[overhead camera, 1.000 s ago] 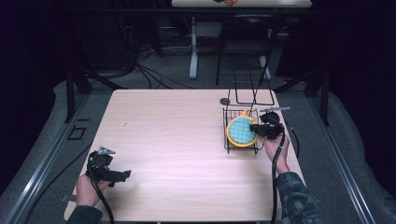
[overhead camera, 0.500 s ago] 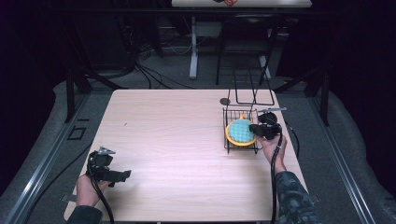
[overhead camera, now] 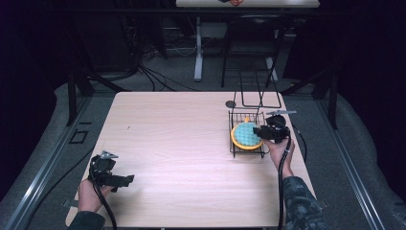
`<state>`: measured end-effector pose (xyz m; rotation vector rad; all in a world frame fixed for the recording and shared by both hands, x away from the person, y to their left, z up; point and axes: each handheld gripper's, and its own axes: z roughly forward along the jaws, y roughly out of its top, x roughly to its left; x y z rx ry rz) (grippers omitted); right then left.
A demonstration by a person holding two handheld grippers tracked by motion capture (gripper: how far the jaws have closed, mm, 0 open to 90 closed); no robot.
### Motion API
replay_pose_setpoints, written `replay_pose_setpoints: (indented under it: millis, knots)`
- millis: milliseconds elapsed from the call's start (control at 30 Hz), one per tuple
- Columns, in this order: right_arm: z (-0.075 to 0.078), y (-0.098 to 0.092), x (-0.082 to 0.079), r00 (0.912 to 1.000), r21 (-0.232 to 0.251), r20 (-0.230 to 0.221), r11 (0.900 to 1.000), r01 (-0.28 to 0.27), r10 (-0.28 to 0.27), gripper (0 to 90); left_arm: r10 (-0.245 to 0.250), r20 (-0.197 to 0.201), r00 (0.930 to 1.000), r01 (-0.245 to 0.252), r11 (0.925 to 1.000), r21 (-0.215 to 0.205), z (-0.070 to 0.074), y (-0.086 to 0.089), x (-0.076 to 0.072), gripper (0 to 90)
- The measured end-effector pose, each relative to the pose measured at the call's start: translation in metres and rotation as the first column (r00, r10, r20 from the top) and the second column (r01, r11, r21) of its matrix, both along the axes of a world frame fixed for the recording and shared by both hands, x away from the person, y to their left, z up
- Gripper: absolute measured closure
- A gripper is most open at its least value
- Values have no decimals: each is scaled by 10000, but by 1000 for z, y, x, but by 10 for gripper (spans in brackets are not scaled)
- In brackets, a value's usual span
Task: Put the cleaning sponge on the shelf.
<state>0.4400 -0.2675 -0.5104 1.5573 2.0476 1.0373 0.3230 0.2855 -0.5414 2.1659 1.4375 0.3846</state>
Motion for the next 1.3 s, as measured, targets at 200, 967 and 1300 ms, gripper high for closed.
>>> replay_pose_setpoints:
  millis: [200, 967, 1300]
  knots:
    - [9, -5, -9, 9996, 257, 212, 9995, -164, 158, 396, -11, -6, 10000, 11, 10000, -19, 0, 0, 0, 4]
    - [54, -7, -72, 9888, -18, 436, 9898, -1426, 1425, 36, -103, 39, 9999, 102, 9999, 4, 2, -1, -1, 4]
    - [60, -14, -105, 9789, -80, 337, 9795, -2013, 2015, 25, -191, 59, 9998, 190, 9998, 22, 1, -2, -2, 5]
